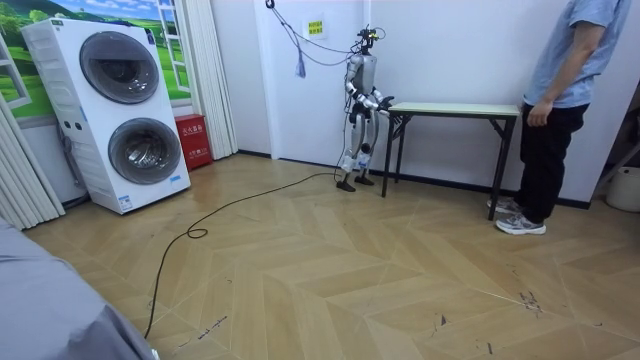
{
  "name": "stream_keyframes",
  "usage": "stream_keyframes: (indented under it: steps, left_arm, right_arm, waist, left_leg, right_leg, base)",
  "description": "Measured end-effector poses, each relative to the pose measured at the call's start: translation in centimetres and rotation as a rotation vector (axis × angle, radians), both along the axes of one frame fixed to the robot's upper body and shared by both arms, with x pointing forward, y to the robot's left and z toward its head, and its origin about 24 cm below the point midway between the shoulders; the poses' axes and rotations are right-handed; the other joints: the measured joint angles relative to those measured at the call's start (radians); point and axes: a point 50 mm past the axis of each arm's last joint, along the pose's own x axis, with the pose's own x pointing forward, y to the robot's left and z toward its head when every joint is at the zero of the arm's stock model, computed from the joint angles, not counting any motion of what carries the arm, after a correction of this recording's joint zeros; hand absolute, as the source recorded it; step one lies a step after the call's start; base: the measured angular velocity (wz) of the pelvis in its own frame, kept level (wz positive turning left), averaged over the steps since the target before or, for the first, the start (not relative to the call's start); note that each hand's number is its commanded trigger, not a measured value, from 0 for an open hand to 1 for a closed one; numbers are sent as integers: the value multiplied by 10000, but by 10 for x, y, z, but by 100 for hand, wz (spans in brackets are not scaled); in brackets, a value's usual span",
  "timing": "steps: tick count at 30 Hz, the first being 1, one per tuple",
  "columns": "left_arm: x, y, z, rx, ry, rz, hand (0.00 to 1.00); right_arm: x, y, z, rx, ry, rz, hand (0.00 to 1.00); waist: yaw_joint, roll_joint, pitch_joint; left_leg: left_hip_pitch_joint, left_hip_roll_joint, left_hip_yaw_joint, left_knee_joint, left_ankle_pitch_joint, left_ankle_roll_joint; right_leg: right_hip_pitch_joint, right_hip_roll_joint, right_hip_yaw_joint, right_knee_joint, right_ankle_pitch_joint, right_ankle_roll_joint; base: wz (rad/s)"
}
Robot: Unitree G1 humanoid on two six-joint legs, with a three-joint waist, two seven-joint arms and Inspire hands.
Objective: Move table with human
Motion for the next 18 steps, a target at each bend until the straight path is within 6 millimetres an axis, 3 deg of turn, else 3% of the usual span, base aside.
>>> stream_keyframes:
  steps: [5, 10, 15, 18]
  left_arm:
    - [0, 2, 0, 149, -74, -256, 0]
    - [-5, 16, -9, 962, 270, -382, 0]
    - [-19, 31, -26, 2773, 872, -1377, 0]
    - [-32, 39, -39, 3677, 1483, -1919, 0]
  right_arm:
    - [-3, 0, -2, -529, -43, 717, 0]
    - [-12, -5, -14, -1278, 388, 1220, 0]
    - [-23, -14, -32, -2990, 971, 2340, 0]
    - [-33, -18, -43, -4110, 1398, 3106, 0]
  waist:
    - [-27, -6, -7]
    - [-2, -175, -113]
    - [12, -275, -69]
    - [42, -263, -56]
  left_leg:
    - [-19, 17, 1, -4, 0, -1]
    - [28, 32, 13, -23, 0, -10]
    - [-16, 45, 8, 2, -6, -17]
    - [-8, 40, 13, -30, -6, -16]
  right_leg:
    - [-26, 1, -167, 6, 10, -15]
    - [17, 8, -226, -3, 11, -16]
    - [-30, 8, -508, -1, 36, -56]
    - [-95, 11, -430, -4, 43, -62]
  base:
    - [0]
    - [0]
    - [-1]
    - [-4]
